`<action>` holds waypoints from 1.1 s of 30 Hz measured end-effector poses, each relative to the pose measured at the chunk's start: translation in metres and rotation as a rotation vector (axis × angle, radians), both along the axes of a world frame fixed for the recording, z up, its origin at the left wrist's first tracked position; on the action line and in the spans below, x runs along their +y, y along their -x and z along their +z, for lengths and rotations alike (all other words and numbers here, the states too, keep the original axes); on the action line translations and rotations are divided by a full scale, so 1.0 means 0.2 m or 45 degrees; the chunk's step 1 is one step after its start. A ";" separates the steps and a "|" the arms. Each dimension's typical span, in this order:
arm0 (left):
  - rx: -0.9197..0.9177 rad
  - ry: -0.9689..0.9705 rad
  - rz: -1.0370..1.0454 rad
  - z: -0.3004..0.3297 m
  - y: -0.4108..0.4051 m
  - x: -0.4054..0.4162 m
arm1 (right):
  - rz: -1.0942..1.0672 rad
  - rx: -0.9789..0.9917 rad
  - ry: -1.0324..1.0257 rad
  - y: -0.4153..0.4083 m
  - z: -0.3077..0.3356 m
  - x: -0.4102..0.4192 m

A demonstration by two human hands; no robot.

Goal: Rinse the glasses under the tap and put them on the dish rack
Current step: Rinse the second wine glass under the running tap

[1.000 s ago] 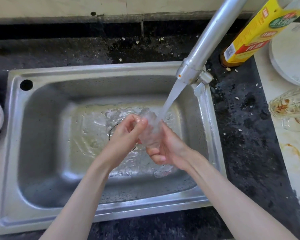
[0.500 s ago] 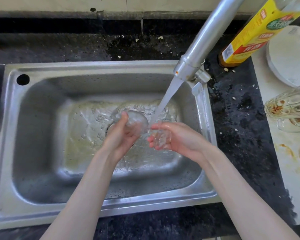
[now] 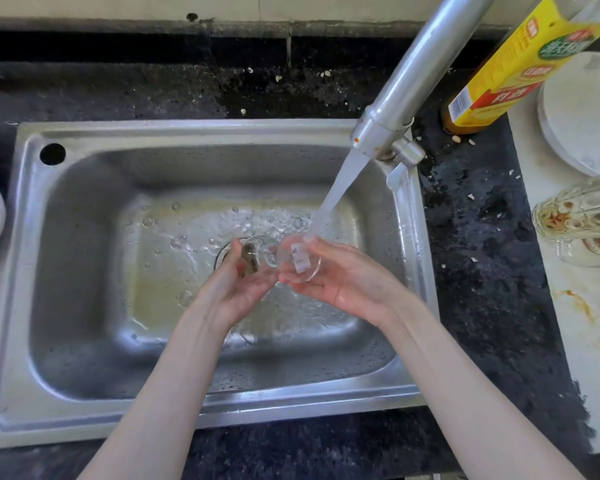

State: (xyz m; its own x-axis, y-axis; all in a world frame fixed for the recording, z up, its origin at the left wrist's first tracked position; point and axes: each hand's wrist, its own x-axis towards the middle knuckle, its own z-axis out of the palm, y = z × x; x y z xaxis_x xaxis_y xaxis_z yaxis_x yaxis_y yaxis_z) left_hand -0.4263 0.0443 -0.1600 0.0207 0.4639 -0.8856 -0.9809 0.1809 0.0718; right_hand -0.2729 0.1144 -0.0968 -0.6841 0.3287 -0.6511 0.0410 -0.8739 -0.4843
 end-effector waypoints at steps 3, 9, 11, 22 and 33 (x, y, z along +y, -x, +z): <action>0.001 0.024 0.021 -0.01 0.00 -0.01 | -0.022 0.030 -0.008 0.00 -0.01 -0.02; 0.088 0.132 0.023 -0.03 -0.01 -0.01 | -0.060 -0.134 -0.303 0.03 -0.04 -0.08; 0.188 0.152 0.006 0.00 -0.02 0.00 | -0.143 -0.142 -0.259 0.03 -0.05 -0.08; 1.141 -0.077 -0.436 0.13 -0.06 0.06 | 0.232 -0.496 -0.390 -0.05 -0.12 -0.03; 1.523 -0.170 -0.564 0.25 -0.15 0.11 | 0.627 -0.879 -1.628 0.02 -0.18 -0.08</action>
State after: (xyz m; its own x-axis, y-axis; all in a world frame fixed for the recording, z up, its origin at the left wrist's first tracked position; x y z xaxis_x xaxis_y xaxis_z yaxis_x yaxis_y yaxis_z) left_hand -0.3960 0.0659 -0.1102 -0.5772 0.7077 -0.4075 -0.1519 0.3973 0.9051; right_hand -0.2766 0.0980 -0.1330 -0.5820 0.7368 -0.3441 0.7179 0.2669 -0.6429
